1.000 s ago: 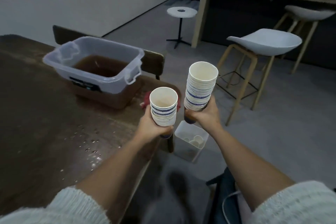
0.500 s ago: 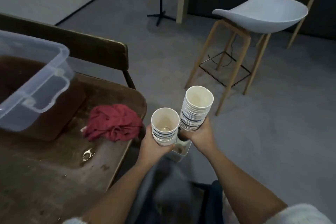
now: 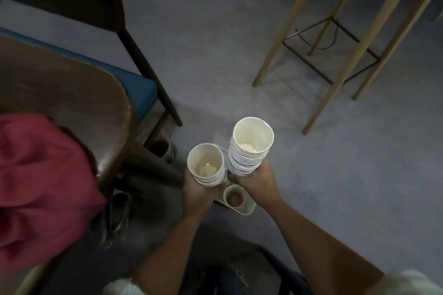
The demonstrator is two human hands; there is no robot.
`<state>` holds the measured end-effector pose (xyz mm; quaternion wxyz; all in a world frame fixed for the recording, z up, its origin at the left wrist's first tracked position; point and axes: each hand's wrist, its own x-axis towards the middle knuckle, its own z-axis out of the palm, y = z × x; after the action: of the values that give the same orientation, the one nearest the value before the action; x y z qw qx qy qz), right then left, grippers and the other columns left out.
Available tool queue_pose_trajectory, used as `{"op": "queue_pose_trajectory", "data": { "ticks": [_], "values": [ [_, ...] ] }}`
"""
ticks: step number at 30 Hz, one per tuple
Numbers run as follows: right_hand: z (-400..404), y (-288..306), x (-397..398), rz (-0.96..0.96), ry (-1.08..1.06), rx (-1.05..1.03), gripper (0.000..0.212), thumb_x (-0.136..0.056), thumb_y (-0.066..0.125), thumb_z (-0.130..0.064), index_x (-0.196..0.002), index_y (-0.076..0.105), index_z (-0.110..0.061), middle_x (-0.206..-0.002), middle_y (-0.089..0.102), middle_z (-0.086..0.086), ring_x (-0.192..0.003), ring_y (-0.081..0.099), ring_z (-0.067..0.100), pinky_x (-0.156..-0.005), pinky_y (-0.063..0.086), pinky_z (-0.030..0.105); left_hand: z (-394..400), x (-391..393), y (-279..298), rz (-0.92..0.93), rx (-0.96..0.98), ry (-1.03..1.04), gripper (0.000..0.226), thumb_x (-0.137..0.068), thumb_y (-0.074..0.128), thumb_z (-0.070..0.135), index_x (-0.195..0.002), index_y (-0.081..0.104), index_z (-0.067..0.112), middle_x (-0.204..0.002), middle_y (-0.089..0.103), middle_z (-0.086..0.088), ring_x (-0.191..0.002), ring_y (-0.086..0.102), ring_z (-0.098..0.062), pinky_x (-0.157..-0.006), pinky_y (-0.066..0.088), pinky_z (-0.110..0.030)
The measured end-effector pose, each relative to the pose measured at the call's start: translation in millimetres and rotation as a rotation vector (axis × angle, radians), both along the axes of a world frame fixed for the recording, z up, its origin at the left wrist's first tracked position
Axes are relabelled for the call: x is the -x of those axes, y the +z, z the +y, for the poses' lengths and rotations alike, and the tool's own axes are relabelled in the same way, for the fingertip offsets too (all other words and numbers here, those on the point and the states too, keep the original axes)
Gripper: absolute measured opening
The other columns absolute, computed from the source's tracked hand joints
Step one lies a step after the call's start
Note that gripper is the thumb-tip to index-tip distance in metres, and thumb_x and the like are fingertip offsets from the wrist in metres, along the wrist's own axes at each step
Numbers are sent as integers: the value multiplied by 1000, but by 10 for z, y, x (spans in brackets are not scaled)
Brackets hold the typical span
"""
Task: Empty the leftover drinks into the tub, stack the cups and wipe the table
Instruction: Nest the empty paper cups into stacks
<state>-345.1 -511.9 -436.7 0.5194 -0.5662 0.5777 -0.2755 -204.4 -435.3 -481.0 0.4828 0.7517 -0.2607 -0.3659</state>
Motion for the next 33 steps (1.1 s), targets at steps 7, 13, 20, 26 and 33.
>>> {"op": "queue_pose_trajectory", "data": {
  "ticks": [7,13,20,26,33],
  "values": [
    [-151,-786,-140,56,6,-88,76,-56,95,-33,-121,55,-25,-106,67,-12,-86,61,-4,-63,39,-3,-4,92,-539,9,75,34,68,-49,86,31,-109,56,40,-110,66,6,-95,65,-6,-80,54,-28],
    [-129,-1063,-173,75,79,-17,73,-59,91,-31,-117,48,-35,-112,62,-9,-103,61,11,-83,47,12,89,62,-710,-150,-116,-138,58,-59,86,36,-104,50,42,-103,62,17,-90,61,3,-73,46,-14],
    [-132,-1236,-253,45,167,13,70,-66,88,-5,-119,48,-28,-111,59,-12,-95,55,-19,-76,40,1,86,3,-1020,-776,-360,-430,57,-81,70,37,-132,55,14,-141,51,-9,-135,41,-31,-110,25,-57],
    [-188,-1295,-369,190,285,-39,76,-71,85,-14,-134,43,-16,-117,56,-4,-102,50,10,-74,32,7,86,0,-1088,-849,-434,-535,63,-90,59,42,-144,42,14,-150,40,-10,-141,32,-31,-113,20,-57],
    [-254,-1300,-410,123,204,-163,40,-89,68,-10,-120,47,-24,-106,56,-20,-104,59,1,-67,38,2,-70,44,-929,-814,-169,-265,99,-78,73,43,-150,11,13,-149,37,-20,-131,45,-39,-95,43,-60]
  ]
}}
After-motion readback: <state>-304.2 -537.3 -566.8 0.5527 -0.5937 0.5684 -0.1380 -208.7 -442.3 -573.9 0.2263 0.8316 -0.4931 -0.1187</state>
